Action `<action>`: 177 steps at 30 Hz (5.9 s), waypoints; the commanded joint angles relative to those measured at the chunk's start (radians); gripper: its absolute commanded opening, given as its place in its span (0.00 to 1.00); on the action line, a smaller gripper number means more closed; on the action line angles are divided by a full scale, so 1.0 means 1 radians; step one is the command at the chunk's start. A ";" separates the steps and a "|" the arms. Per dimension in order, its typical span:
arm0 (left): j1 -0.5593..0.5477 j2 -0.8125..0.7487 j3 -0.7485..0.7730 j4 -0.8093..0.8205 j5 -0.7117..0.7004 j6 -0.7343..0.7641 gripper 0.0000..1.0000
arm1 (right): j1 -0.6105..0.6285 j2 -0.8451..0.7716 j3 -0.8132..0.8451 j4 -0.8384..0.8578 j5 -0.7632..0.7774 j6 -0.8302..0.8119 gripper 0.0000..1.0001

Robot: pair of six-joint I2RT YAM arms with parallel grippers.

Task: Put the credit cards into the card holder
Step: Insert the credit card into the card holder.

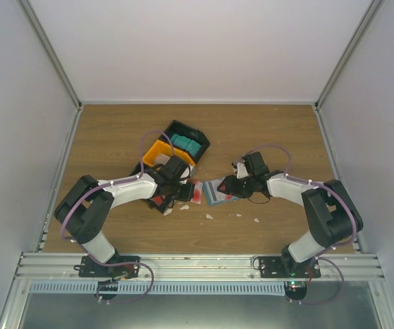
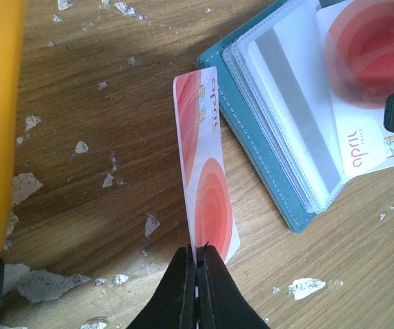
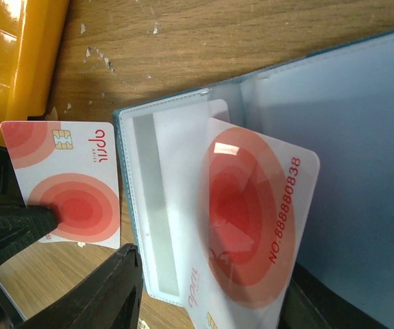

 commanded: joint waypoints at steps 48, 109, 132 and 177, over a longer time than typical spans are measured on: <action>-0.010 0.095 0.039 -0.006 -0.046 0.007 0.00 | -0.088 0.154 -0.053 0.048 -0.178 -0.139 0.00; -0.010 -0.096 -0.102 0.121 0.129 -0.067 0.00 | 0.289 0.098 0.253 -0.346 0.563 0.269 0.61; -0.010 -0.007 -0.065 0.093 0.103 -0.075 0.00 | 0.297 0.038 0.165 -0.150 0.375 0.156 0.59; -0.078 0.025 -0.125 0.678 0.176 -0.416 0.00 | 0.053 -0.297 -0.126 -0.267 0.419 0.042 0.58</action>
